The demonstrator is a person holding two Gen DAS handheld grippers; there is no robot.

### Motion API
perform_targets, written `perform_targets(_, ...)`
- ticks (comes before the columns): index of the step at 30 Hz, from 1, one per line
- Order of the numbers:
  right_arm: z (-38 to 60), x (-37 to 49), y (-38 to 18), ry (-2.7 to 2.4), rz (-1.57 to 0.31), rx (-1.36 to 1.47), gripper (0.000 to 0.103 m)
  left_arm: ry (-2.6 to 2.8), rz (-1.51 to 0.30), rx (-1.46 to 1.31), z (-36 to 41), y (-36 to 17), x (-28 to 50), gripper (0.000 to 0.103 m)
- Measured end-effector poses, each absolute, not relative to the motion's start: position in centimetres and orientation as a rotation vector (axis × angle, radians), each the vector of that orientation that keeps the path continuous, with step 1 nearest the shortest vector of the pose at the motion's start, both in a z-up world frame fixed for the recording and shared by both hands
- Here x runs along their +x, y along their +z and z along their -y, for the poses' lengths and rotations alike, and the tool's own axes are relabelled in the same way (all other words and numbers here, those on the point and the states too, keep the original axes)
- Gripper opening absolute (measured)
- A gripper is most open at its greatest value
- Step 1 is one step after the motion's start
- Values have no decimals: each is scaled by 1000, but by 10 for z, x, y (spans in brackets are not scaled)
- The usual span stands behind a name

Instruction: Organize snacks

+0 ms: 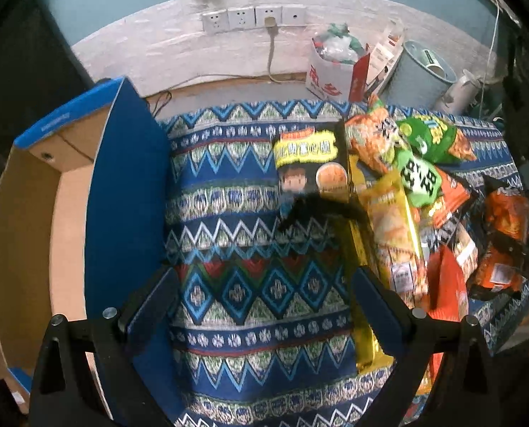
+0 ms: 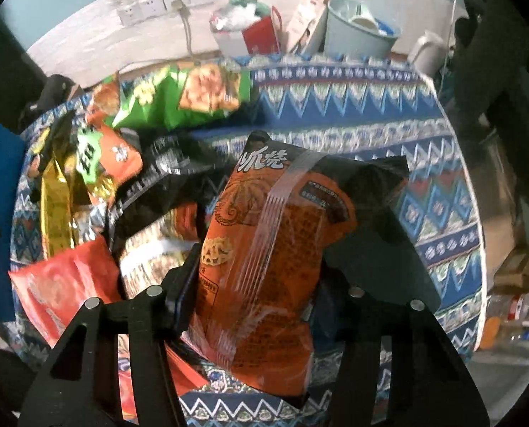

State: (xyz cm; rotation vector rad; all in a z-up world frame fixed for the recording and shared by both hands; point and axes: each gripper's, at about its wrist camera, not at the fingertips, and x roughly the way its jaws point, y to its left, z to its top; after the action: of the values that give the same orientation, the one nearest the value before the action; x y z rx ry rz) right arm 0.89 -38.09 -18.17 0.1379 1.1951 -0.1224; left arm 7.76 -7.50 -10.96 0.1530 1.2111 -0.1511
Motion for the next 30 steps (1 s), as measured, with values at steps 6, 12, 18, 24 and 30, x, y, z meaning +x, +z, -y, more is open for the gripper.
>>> perform_targets(6, 370, 17, -148, -80, -1147, 62, 55, -141, -1232, 140, 80, -108, 105, 100)
perform_targets(12, 373, 34, -135, -26, -1137, 26, 55, -153, -1270, 76, 90, -119, 139, 100)
perform_targets(18, 381, 63, -129, 19, -1082, -22, 55, -187, -1306, 56, 106, -133, 163, 100)
perform_targets(24, 374, 71, -127, 58, -1042, -55, 55, -174, -1354, 43, 110, -157, 178, 100)
perform_targets(30, 361, 75, -124, 93, -1013, -57, 55, -182, -1397, -64, 100, -175, 182, 91)
